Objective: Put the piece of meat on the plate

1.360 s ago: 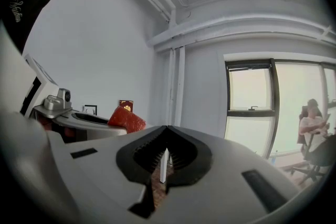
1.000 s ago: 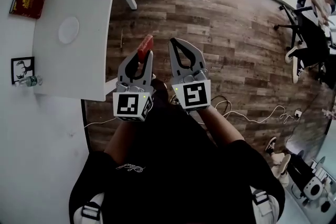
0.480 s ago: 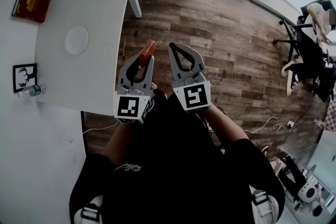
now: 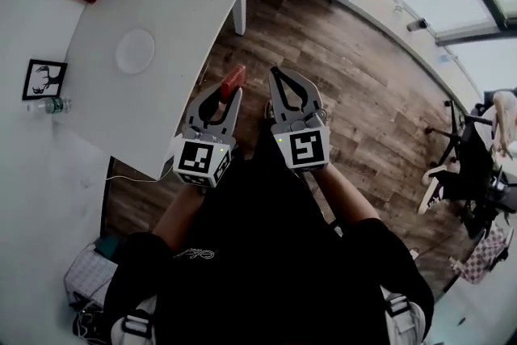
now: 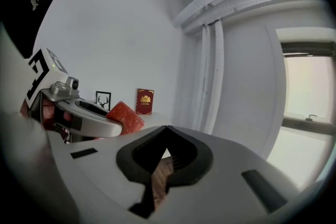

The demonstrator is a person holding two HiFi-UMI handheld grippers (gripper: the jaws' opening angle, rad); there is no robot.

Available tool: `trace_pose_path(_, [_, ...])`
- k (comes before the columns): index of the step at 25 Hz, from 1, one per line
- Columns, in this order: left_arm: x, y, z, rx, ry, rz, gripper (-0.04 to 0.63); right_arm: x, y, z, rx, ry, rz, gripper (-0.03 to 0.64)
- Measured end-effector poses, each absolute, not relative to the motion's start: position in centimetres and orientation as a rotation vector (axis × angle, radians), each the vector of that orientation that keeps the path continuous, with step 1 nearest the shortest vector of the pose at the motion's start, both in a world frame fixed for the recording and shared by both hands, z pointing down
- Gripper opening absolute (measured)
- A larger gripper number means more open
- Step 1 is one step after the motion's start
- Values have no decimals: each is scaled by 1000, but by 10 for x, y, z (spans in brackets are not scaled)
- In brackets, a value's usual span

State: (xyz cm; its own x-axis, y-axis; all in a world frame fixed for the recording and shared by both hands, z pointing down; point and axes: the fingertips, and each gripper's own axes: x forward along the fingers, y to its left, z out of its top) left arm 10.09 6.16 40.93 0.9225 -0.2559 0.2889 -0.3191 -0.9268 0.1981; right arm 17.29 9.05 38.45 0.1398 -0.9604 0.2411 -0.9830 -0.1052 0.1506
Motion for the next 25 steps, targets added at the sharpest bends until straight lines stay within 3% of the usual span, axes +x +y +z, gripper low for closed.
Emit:
trace_pose_path(8, [115,12,407,2750,-877,392,86,205,26,394,1787,-2243,57,21])
trace_pose_path(16, [47,-36,421,2714,-1141,559,86,133,-30,412,1350,-2532,132,21])
trace_pose_path(24, [-20,-111,439,2859,-1240,1098,86,52,-93,439,909,-2394,-153,23])
trace_pose_path(25, [-26,-118,440,2902,-1246,1216,86,42,-101,444,835,-2327,-246,96])
